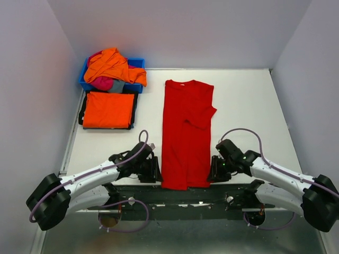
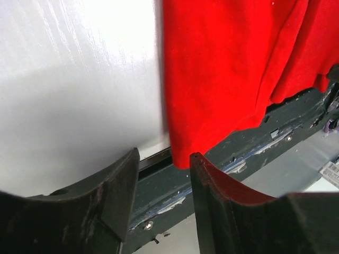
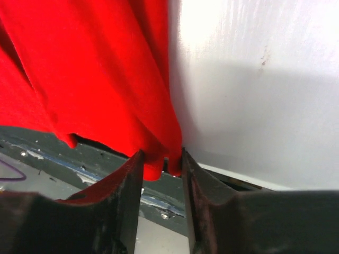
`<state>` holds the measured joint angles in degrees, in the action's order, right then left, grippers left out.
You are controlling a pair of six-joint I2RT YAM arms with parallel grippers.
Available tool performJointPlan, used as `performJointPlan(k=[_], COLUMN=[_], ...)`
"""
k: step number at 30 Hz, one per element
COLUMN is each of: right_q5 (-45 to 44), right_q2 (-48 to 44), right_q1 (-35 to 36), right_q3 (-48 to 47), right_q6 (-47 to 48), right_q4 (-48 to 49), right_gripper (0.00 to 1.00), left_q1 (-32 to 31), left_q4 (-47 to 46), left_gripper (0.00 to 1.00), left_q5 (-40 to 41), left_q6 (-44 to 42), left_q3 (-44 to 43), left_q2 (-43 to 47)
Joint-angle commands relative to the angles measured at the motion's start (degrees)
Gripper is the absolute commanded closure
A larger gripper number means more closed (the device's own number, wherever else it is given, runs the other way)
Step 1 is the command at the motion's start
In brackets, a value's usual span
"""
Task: Fold and stack the t-shirts
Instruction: Grab the bottom of the folded rectangular tshirt with both arms
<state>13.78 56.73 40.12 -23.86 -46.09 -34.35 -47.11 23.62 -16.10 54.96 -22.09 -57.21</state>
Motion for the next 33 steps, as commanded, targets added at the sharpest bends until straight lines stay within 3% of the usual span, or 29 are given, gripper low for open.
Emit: performJointPlan(k=[1, 5, 12, 16, 19, 20, 27, 33], right_q5=[0.8, 0.5, 0.7, 0.9, 0.7, 0.3, -7.0, -11.7], right_q2=[2.2, 1.7, 0.3, 0.1, -1.1, -1.7, -7.5, -6.4], right_q1=[0.7, 0.8, 0.8, 0.8, 0.8, 0.8, 0.8, -0.7], right_q3=[1.8, 1.4, 0.6, 0.6, 0.1, -0.4, -6.4, -14.5], right_q6=[-1.3, -1.4, -1.4, -1.8, -1.8, -1.9, -1.9, 0.0], right_q4=[2.8, 2.6, 1.7, 1.8, 1.0, 0.3, -6.9, -9.9], right_gripper=[0.62, 0.79, 0.99, 0.99, 0.99, 0.99, 0.99, 0.99], left_q1=[-0.3, -0.3, -0.6, -0.9, -0.9, -0.9, 0.2, 7.0], left_q4=[-3.1, -6.6, -10.3, -13.0, -14.4, -14.1, -12.8, -13.2], left_gripper=[0.46, 0.52, 0.57, 0.68, 0.98, 1.0, 1.0, 1.0], left_q5=[-3.7, -5.4, -6.8, -7.7, -8.5, -8.4, -10.7, -13.8], left_q6=[1.2, 2.1, 3.0, 4.2, 5.1, 5.2, 5.9, 3.2], left_q3=[1.3, 2.4, 2.7, 3.5, 4.2, 4.2, -0.3, -7.6], left_q2=[-1.3, -3.1, -5.1, -6.0, -5.4, -4.8, -0.8, -2.0])
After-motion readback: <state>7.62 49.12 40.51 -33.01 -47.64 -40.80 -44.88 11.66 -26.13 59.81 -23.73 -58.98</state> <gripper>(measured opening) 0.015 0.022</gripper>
